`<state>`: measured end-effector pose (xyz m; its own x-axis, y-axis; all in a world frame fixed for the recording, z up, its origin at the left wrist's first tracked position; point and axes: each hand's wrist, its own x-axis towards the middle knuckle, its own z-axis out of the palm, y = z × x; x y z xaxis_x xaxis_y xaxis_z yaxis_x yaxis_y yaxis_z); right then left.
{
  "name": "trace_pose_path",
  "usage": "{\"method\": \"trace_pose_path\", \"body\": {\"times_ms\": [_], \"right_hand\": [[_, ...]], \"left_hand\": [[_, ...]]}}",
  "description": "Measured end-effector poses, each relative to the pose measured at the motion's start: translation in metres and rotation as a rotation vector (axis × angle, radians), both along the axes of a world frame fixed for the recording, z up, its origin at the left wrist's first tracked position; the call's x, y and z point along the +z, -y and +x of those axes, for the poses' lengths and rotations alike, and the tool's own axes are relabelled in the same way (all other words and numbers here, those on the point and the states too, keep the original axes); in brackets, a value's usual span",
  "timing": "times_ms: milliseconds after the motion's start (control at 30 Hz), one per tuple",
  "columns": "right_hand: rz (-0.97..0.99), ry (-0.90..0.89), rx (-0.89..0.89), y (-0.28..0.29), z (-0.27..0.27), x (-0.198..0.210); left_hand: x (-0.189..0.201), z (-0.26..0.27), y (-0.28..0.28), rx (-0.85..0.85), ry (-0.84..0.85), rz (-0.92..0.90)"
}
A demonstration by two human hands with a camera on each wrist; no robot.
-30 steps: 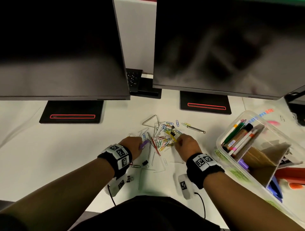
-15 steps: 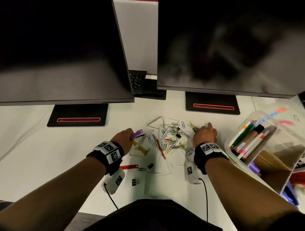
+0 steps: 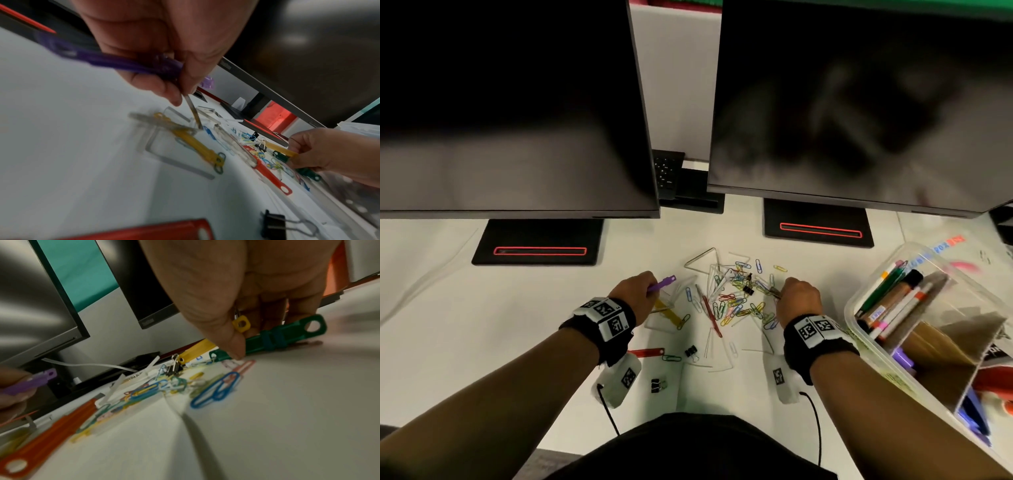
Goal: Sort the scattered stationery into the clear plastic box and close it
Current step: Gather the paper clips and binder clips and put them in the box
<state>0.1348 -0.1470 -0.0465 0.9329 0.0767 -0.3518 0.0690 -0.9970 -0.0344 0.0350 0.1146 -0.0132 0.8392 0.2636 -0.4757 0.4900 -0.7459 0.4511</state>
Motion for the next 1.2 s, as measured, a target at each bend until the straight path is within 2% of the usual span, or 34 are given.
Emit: {"method": "trace_pose_path", "body": {"times_ms": [167, 333, 400, 500, 600, 700, 800, 933, 1067, 1200], "right_hand": [[0.159, -0.03, -0.1, 0.003, -0.006, 0.003], [0.388, 0.046, -0.213, 0.006, -0.012, 0.01], [0.479, 0.058, -0.277, 0.007, -0.017, 0.01], [0.621, 0.024, -0.369, 0.008, -0.023, 0.006], [0.733, -0.044, -0.435, 0.011, -0.031, 0.005], [0.828, -0.118, -0.499, 0.011, -0.035, 0.005], [0.836, -0.174, -0.559, 0.008, -0.035, 0.004], [0.662, -0.124, -0.506, 0.004, -0.032, 0.008], [0.49, -0.199, -0.356, -0.008, -0.036, 0.011], [0.396, -0.169, -0.245, -0.014, -0.039, 0.007]], "left_hand": [[-0.008, 0.001, -0.003, 0.062, -0.014, -0.108], [-0.015, 0.003, -0.006, 0.128, -0.005, -0.25], [-0.016, 0.004, -0.006, 0.115, 0.004, -0.206], [-0.014, 0.005, -0.008, 0.001, 0.007, -0.044], [-0.015, 0.005, -0.008, -0.083, -0.01, 0.007], [-0.017, 0.007, -0.008, 0.002, 0.023, -0.057], [-0.017, 0.01, -0.003, 0.145, 0.036, -0.247], [-0.018, 0.009, 0.005, 0.301, 0.026, -0.518], [-0.02, 0.009, 0.006, 0.38, -0.015, -0.653], [-0.021, 0.007, 0.0, 0.406, -0.021, -0.651]]}}
